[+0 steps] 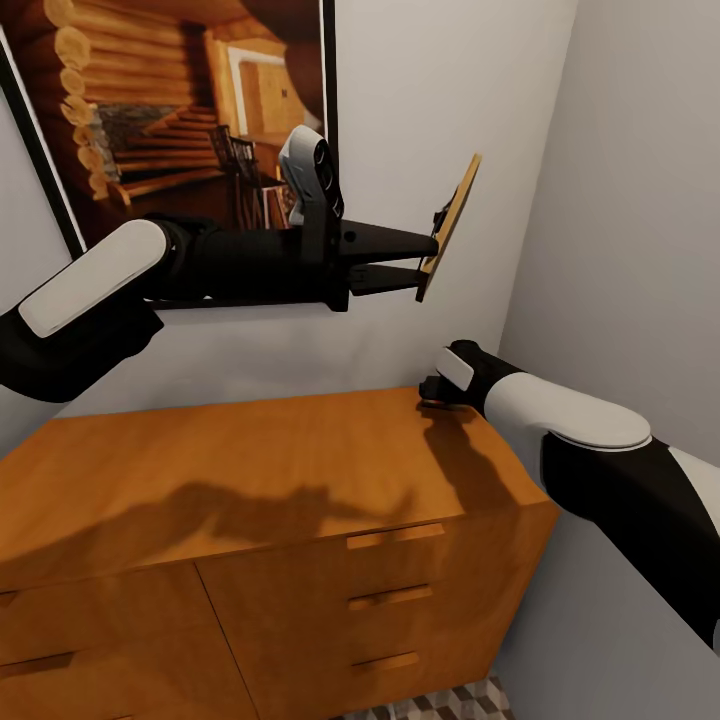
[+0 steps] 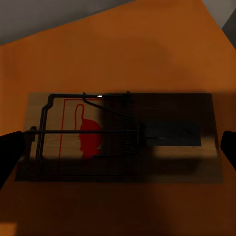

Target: Take the four mousetraps from the cabinet in the bathroom and place them on the bathroom floor. Make sure all four end up on the same floor surface, and ensure that at least two of them are either under or directly next to the same bathroom sink.

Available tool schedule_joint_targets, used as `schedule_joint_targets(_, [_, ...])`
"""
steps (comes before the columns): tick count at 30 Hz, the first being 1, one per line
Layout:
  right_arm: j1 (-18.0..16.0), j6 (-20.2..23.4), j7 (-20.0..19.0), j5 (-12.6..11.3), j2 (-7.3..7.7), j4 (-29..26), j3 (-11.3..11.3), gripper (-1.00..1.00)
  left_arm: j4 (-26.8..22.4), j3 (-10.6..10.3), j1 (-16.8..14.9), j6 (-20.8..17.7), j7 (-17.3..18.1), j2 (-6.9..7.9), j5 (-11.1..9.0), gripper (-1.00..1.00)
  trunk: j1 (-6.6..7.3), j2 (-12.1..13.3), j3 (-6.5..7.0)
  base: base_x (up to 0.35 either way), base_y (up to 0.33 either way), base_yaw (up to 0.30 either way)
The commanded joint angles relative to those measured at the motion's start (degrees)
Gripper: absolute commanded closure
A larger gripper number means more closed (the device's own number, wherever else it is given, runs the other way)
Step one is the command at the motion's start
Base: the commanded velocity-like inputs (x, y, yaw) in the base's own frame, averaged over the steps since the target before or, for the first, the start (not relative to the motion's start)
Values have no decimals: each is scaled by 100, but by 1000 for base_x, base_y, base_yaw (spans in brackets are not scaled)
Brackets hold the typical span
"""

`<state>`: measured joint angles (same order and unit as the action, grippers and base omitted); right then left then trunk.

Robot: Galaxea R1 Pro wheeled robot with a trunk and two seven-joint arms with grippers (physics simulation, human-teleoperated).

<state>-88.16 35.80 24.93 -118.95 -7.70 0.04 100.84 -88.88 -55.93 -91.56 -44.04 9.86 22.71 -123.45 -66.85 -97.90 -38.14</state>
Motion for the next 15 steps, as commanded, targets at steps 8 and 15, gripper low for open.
schedule_joint_targets(8, [124,24,21,-120,-3,-4,14,-100,3,-19,-11,0,35,5,5,100,0,-2,-8,0,0,0])
schedule_joint_targets(15, [124,24,21,-119,-3,-4,14,-100,3,-19,-11,0,35,10,5,100,0,-2,-8,0,0,0])
